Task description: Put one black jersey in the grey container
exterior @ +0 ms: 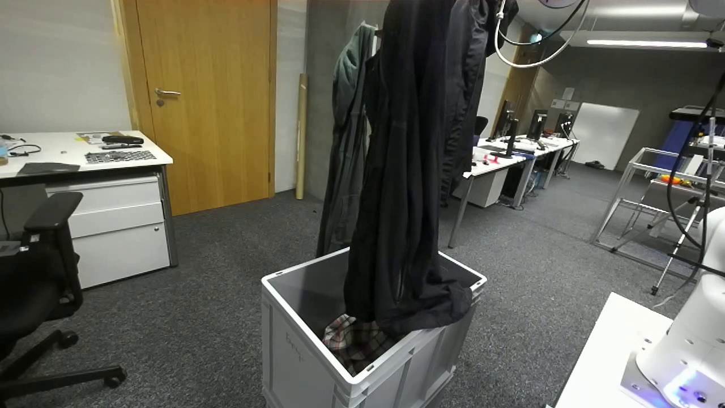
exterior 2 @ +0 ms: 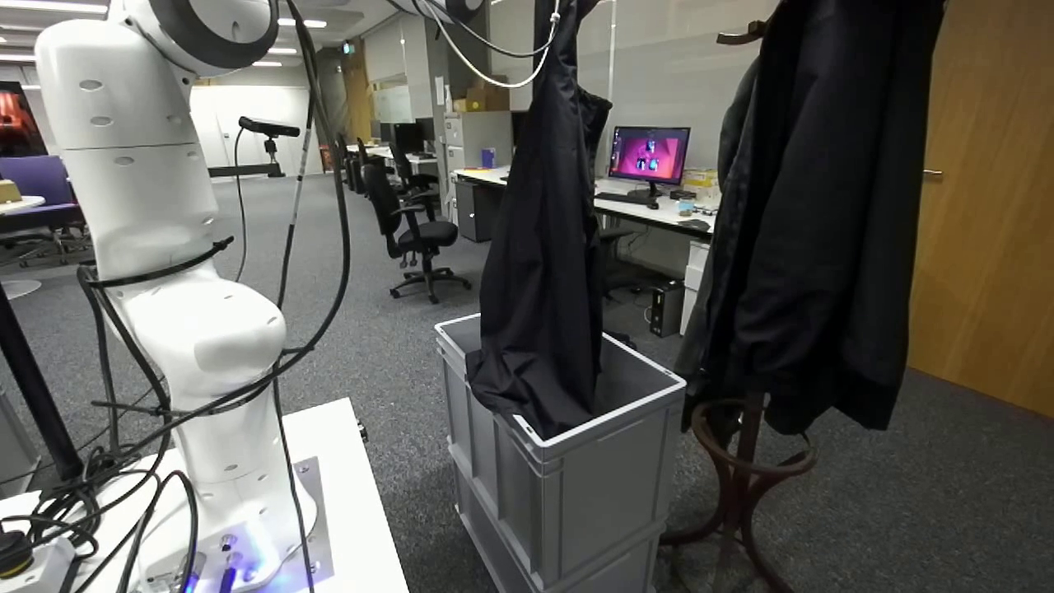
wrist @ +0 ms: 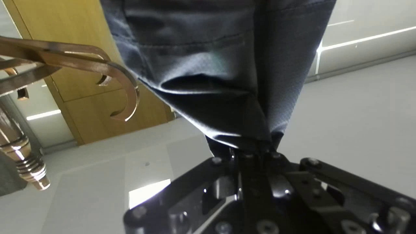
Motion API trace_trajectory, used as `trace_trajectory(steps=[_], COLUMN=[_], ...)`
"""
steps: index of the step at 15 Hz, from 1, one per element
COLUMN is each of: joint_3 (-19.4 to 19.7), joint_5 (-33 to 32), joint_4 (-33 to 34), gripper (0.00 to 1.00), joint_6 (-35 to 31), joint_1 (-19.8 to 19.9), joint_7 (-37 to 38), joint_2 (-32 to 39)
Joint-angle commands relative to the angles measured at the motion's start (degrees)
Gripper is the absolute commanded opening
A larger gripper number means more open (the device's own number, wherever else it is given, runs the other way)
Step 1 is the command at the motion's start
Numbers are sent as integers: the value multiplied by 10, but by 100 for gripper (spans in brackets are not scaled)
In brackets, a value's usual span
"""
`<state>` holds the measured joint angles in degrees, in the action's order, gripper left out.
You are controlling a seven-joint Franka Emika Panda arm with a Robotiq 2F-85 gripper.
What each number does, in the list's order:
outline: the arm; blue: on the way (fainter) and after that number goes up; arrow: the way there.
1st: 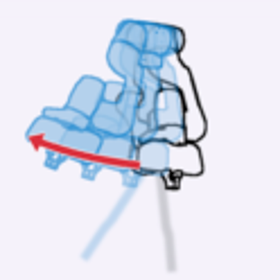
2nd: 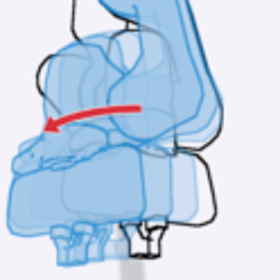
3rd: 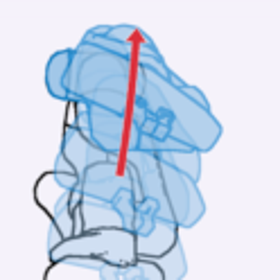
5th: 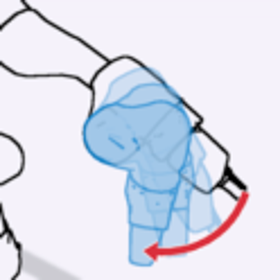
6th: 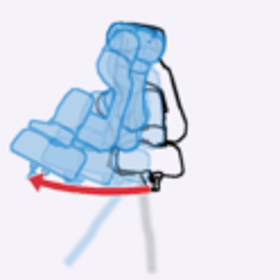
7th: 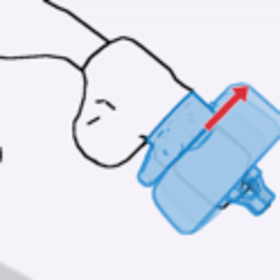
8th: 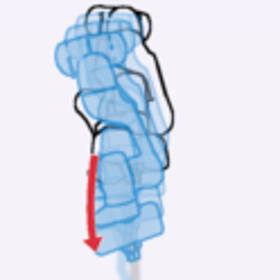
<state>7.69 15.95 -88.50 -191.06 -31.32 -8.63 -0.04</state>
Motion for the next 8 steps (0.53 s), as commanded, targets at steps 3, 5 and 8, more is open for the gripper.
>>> trace_trajectory(steps=[3, 5, 8], joint_3=[-102, -118, -132], joint_5=[-59, -69, -74], joint_4=[17, 11, 1], gripper=[0, 0, 0], joint_6=[58, 71, 92], joint_1=[130, 151, 171], joint_7=[79, 91, 102], joint_2=[7, 5, -1])
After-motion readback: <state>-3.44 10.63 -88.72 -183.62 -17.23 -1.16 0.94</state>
